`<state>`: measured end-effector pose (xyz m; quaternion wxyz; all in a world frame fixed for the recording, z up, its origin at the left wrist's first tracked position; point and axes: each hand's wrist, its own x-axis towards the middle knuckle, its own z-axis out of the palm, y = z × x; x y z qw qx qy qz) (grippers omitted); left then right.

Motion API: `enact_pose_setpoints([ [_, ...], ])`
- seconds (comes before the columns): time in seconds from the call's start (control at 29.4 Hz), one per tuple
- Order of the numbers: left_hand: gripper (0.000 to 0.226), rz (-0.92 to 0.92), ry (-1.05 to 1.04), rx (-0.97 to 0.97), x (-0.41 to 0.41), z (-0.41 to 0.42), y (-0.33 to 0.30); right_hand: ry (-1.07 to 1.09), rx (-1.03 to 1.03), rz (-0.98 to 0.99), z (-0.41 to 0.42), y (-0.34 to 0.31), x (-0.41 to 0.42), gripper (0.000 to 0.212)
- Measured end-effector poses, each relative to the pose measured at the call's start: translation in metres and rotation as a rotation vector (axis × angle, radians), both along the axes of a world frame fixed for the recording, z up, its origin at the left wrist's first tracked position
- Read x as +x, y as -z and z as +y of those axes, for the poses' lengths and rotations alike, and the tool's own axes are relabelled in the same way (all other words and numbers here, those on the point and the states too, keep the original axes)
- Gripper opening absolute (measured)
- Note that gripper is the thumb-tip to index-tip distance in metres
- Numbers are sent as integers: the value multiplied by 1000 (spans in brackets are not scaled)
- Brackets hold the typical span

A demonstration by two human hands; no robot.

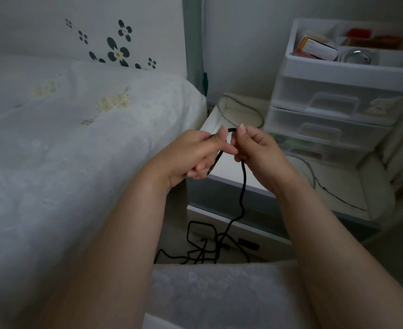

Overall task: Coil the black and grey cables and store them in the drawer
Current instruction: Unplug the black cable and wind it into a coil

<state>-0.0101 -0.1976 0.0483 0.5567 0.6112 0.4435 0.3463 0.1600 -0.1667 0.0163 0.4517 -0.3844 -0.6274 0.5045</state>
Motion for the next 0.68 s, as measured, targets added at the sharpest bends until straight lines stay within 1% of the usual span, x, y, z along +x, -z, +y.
enact_pose_setpoints([
  [0.07,65,-164,85,-77,-1,1,-1,54,9,-6,-2,-1,-6,35],
  [0.1,66,-228,125,-106,-1,2,-1,44,-6,9,-3,0,-9,39],
  [0.17,63,-331,193,-155,2,2,-1,-35,-87,110,-4,1,-14,44],
  [0.24,59,-428,219,-197,6,0,-1,-64,-180,239,-5,0,-16,44],
  [0.27,58,-476,208,-210,8,-1,-1,-63,-207,290,-3,1,-17,45],
  [0.31,57,-524,190,-213,10,-2,-1,-61,-217,335,-2,3,-16,41],
  [0.37,59,-618,131,-207,12,-1,-1,-56,-213,389,-2,5,-16,24],
  [0.44,60,-733,54,-221,13,1,0,-50,-235,409,-3,6,-18,20],
  [0.48,59,-775,17,-227,12,2,1,-25,-242,388,-4,7,-20,18],
  [0.54,58,-794,-21,-241,11,3,0,46,-219,298,-4,8,-21,16],
  [0.68,52,-676,10,-264,9,1,-3,116,-175,190,-8,7,-21,21],
])
